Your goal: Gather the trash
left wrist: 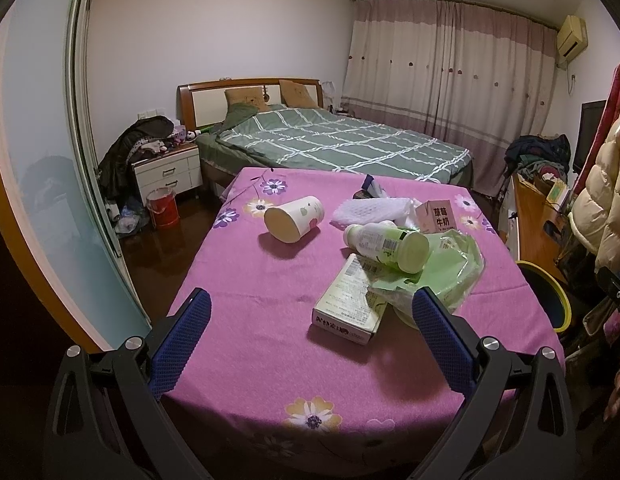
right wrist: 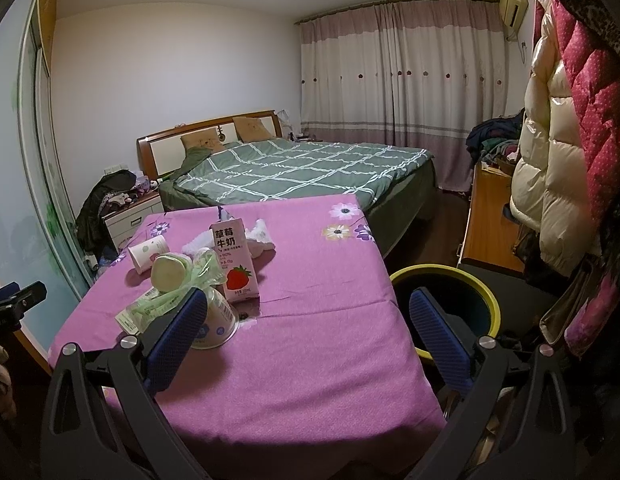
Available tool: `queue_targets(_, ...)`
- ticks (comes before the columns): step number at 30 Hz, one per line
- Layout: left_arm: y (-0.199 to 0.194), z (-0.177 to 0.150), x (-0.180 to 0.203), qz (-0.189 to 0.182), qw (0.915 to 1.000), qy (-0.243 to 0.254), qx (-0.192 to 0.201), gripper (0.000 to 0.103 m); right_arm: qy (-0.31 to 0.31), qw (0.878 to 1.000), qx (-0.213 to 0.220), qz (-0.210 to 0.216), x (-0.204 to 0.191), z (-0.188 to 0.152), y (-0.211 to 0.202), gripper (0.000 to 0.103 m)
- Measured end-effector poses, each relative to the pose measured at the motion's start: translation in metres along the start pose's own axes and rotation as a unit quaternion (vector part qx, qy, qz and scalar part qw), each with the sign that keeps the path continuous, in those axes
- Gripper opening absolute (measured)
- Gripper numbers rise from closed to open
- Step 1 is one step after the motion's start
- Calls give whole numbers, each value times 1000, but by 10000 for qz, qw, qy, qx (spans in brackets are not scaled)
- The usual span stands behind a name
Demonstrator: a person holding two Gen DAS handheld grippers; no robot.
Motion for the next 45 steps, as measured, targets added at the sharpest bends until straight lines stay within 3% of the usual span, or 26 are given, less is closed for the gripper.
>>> queue_targets(21,5,0,-2,29,10000,-2,-47,99,-77,9999,-119,48,-11,-2,13,97)
queue_targets(36,36,0,-10,48,9997,-32,-250,99,-301,9947,-548,815,-86,2,99,96)
queue_targets(38,41,-1,-11,47,9996,-28,-275,99,-270,9934,-721,852,-92,1,116,89)
queue_targets(45,60,0,-10,24,9995,44,-319,99,-108,9878,-1220,957,-106,-8,159,79)
Point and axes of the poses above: each gripper's, at about its wrist camera, not at the fingertips, and y roughly the way its jaws point, x to its right, z to its top, the point moved 8 cm from there along y, roughly the way its jaws point, and after that the axes turned 5 degrees about -y, right-handed, at the moved point
